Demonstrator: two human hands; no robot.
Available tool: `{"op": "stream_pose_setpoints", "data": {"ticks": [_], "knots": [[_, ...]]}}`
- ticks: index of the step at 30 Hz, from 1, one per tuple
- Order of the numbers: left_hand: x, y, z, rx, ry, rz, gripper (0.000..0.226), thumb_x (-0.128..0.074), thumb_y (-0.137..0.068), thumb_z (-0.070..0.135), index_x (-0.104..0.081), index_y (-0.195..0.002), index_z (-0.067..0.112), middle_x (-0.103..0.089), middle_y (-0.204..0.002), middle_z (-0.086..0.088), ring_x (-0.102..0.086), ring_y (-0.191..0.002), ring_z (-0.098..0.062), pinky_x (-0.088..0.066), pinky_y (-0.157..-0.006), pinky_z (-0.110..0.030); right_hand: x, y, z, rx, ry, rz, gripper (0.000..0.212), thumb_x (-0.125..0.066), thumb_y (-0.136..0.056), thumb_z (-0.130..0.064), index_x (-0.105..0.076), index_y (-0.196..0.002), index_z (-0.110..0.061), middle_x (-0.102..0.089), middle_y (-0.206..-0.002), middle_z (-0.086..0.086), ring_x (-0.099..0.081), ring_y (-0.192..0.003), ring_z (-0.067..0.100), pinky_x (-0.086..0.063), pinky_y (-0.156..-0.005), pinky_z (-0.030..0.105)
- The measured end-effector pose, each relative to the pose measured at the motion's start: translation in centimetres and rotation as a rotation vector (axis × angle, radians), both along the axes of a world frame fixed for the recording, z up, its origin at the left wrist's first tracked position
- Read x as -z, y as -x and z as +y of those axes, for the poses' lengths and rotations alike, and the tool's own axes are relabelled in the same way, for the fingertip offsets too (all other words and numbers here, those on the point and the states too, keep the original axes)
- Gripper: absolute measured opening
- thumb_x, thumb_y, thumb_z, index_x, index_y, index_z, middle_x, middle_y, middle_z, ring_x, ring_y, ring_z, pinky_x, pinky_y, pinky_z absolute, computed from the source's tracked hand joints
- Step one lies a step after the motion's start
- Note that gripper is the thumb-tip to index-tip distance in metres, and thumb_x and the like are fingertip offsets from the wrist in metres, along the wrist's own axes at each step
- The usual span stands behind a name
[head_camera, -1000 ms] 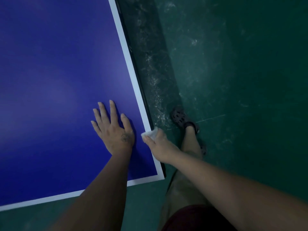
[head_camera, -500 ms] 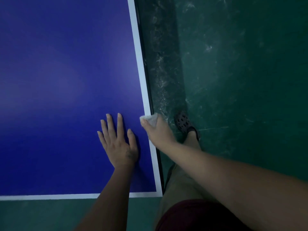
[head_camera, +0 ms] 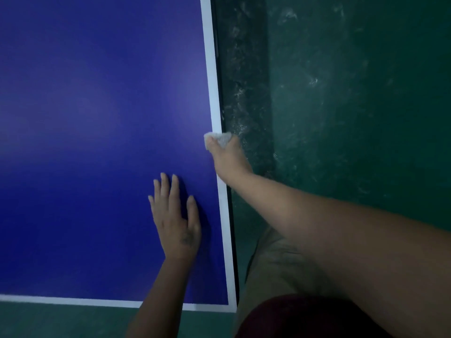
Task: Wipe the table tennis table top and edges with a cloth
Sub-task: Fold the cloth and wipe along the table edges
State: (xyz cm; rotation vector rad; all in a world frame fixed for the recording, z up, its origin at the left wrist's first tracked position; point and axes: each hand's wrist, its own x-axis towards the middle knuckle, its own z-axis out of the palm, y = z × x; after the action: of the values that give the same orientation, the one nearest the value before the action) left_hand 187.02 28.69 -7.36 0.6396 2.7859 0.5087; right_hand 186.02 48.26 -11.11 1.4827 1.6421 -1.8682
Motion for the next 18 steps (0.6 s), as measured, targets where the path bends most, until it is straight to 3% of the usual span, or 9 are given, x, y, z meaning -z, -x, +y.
{"op": "stream_pose_setpoints", "data": {"ticks": [2,4,7,11,14,16,18], "knots": [[-0.2,2.6,2.6,-0.003,-0.056,0.001,0.057,-0.053,-0.112,0.026,-0.039,-0.166,0.013,-0.027,-0.177,-0.004,-0.017,-0.167,-0.021,-0.012,-0.136,-0.052,0.5,0.7,1.3,-0.032,-0.006,0.003,0.084,-0.042,-0.082,-0.094,-0.053,-0.118,-0.018,-0.056,-0.11,-0.001,-0.06,-0.088,0.023,-0.047,-0.079,0.038],[-0.1,5.7,5.5,0.011,-0.103,0.022,0.056,-0.053,-0.112,0.025,-0.041,-0.165,0.012,-0.03,-0.176,-0.006,-0.02,-0.166,-0.023,-0.013,-0.136,-0.051,0.2,-0.7,0.9,-0.082,-0.035,0.001,0.093,-0.04,-0.079,-0.098,-0.054,-0.127,-0.019,-0.065,-0.123,-0.004,-0.065,-0.102,0.02,-0.052,-0.091,0.043],[0.3,10.3,10.4,0.07,-0.13,0.078,0.057,-0.051,-0.113,0.029,-0.039,-0.166,0.01,-0.03,-0.176,-0.009,-0.021,-0.166,-0.025,-0.013,-0.136,-0.05,-1.1,-4.4,-1.7,-0.142,0.026,-0.02,0.091,-0.04,-0.084,-0.091,-0.047,-0.147,-0.025,-0.063,-0.139,-0.002,-0.064,-0.124,0.023,-0.052,-0.106,0.054],[1.1,15.1,15.5,0.137,-0.01,0.137,0.065,-0.04,-0.115,0.044,-0.027,-0.171,0.015,-0.021,-0.179,-0.008,-0.013,-0.167,-0.028,-0.009,-0.136,-0.051,-3.1,-6.4,-3.9,-0.123,0.126,-0.033,0.082,-0.042,-0.105,-0.068,-0.016,-0.168,-0.023,-0.042,-0.163,-0.001,-0.05,-0.143,0.023,-0.044,-0.11,0.039],[1.8,16.8,16.6,0.147,0.113,0.196,0.066,-0.03,-0.115,0.053,-0.023,-0.173,0.021,-0.016,-0.181,-0.007,-0.008,-0.168,-0.03,-0.008,-0.136,-0.054,-3.2,-4.6,-2.7,-0.045,0.105,-0.013,0.078,-0.044,-0.108,-0.061,-0.014,-0.169,-0.021,-0.038,-0.166,-0.001,-0.047,-0.143,0.021,-0.039,-0.102,0.03],[2.0,16.9,16.9,0.131,0.144,0.204,0.066,-0.028,-0.115,0.055,-0.022,-0.173,0.025,-0.013,-0.181,-0.005,-0.006,-0.168,-0.029,-0.007,-0.136,-0.053,-2.7,-2.0,-0.7,0.016,0.094,0.004,0.073,-0.047,-0.106,-0.064,-0.029,-0.161,-0.02,-0.048,-0.155,0.0,-0.054,-0.135,0.022,-0.042,-0.098,0.033],[1.9,16.6,17.2,0.104,0.167,0.212,0.065,-0.028,-0.115,0.054,-0.021,-0.173,0.026,-0.012,-0.182,-0.004,-0.006,-0.168,-0.027,-0.008,-0.136,-0.054,-1.7,1.2,2.0,0.036,0.063,0.022,0.074,-0.046,-0.096,-0.079,-0.048,-0.139,-0.019,-0.061,-0.135,-0.002,-0.062,-0.116,0.021,-0.049,-0.093,0.038]]}}
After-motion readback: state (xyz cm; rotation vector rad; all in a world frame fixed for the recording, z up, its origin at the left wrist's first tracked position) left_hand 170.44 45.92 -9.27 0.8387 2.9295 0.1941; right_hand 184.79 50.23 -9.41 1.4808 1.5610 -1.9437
